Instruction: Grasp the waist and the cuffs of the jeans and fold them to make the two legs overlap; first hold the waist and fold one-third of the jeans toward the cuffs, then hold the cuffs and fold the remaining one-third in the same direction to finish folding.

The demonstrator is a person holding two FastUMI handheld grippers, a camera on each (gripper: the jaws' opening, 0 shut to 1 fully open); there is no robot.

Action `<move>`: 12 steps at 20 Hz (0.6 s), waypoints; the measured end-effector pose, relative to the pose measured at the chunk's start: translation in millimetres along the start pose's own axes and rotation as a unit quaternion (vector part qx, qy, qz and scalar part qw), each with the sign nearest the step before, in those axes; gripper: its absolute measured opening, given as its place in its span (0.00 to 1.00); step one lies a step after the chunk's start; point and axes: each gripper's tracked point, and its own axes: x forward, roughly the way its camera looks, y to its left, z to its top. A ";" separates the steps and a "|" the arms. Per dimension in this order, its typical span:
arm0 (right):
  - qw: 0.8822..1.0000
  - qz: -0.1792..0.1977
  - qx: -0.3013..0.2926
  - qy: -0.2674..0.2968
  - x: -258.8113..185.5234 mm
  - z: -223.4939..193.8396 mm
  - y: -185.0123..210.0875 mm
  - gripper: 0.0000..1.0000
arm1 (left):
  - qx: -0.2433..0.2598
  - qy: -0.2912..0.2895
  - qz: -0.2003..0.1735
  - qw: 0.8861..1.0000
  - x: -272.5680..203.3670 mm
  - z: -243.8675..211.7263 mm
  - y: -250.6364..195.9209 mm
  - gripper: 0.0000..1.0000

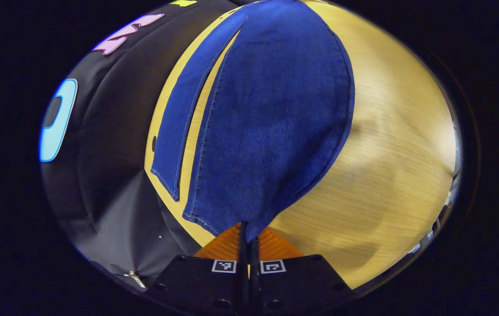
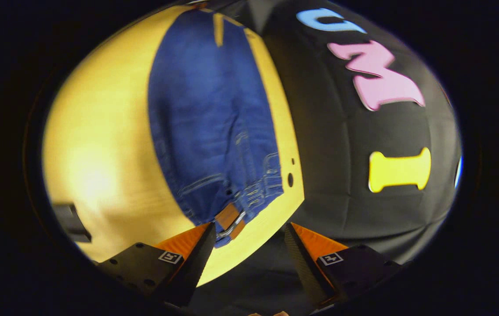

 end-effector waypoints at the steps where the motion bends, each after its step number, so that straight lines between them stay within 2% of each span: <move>1: 1.000 0.012 -0.021 0.003 11.6 -3.5 10.7 0.96 | -0.001 0.002 0.000 1.000 -0.2 0.2 -0.4 0.05; 4: 0.997 0.042 -0.051 0.026 31.2 -24.0 32.4 0.96 | -0.003 0.009 -0.006 1.000 0.1 1.8 -0.5 0.05; 7: 0.998 0.025 -0.058 0.024 42.9 -24.6 23.6 0.90 | -0.004 0.010 -0.009 1.000 0.0 4.1 -0.9 0.06; 10: 0.995 0.007 -0.097 0.010 60.6 -14.3 18.6 0.89 | 0.002 0.011 -0.006 1.000 2.2 5.2 -0.2 0.05; 12: 0.995 0.004 -0.102 0.004 69.6 -10.5 20.2 0.86 | -0.002 0.013 -0.007 1.000 1.7 6.8 -1.0 0.05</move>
